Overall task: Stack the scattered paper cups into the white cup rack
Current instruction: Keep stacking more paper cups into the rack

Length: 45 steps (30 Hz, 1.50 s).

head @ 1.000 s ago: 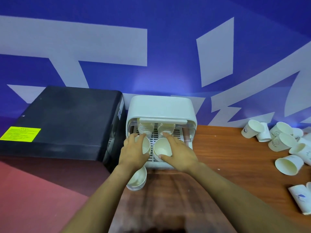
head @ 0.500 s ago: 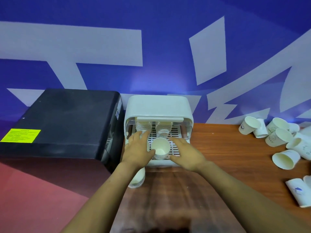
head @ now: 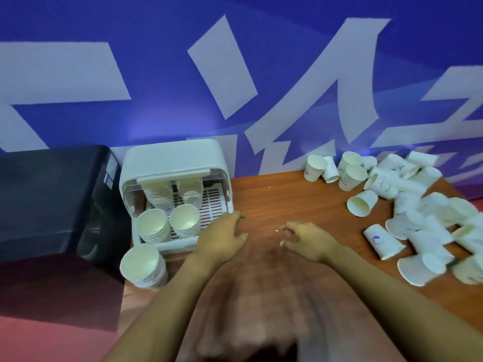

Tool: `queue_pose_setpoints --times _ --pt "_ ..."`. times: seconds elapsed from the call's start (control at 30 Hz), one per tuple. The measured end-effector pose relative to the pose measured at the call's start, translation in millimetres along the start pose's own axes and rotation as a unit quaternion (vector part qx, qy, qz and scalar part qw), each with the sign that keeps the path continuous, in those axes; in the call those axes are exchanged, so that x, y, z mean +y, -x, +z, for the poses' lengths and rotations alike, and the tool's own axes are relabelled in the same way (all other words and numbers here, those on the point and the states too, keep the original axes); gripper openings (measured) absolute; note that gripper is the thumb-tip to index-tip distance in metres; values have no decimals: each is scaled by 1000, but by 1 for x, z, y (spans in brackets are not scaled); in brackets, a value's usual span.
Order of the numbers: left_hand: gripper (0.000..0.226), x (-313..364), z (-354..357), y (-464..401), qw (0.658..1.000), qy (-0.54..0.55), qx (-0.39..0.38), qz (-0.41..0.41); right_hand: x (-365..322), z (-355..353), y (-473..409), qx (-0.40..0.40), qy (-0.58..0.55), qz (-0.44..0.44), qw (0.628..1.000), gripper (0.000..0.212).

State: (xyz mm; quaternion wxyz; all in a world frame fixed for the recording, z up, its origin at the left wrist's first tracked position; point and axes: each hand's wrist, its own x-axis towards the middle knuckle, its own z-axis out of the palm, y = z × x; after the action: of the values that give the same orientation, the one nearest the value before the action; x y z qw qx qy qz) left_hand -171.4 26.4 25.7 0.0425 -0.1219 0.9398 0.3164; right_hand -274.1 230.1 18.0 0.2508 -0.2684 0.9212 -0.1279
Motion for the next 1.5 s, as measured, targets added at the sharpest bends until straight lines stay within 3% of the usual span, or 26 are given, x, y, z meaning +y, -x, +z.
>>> queue_pose_setpoints --times 0.37,0.57,0.7,0.77,0.87,1.13,1.27,1.5 --pt "49 136 110 -38 998 -40 -39 -38 172 -54 38 -14 -38 -29 999 42" --pt "56 214 189 -61 997 -44 -60 -27 269 -74 49 -22 8 -11 1000 26" --pt "63 250 225 -78 994 -64 -87 -30 320 -81 60 -46 82 16 995 29" --pt "66 263 235 -91 991 -96 -85 -24 332 -80 65 -57 119 19 991 33" --pt "72 281 253 -110 974 -202 -103 -2 346 -72 70 -72 161 9 984 60" --pt "76 303 298 -141 903 -391 -143 108 366 -53 70 -89 166 -11 982 73" --pt "75 304 315 -141 887 -412 -160 135 374 -48 66 -88 183 -21 979 76" --pt "62 293 319 -140 893 -398 -158 137 383 -46 66 -88 152 -18 984 63"
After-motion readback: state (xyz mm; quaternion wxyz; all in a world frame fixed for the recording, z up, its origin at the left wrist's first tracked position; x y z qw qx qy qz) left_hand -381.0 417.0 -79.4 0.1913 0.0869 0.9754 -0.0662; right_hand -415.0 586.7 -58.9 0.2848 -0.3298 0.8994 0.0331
